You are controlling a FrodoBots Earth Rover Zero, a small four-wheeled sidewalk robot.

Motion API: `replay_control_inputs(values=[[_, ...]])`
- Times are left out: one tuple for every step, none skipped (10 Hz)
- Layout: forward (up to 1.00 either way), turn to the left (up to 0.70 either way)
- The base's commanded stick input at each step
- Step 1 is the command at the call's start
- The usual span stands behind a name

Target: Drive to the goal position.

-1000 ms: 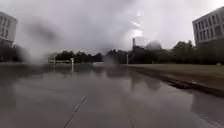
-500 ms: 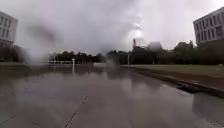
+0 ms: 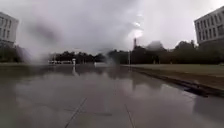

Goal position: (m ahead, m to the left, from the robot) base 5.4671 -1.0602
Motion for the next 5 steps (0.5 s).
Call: replay_control_inputs(values=[[0.70, 0.00], [0.70, 0.00], [0.70, 0.00], [0.70, 0.00], [0.70, 0.00]])
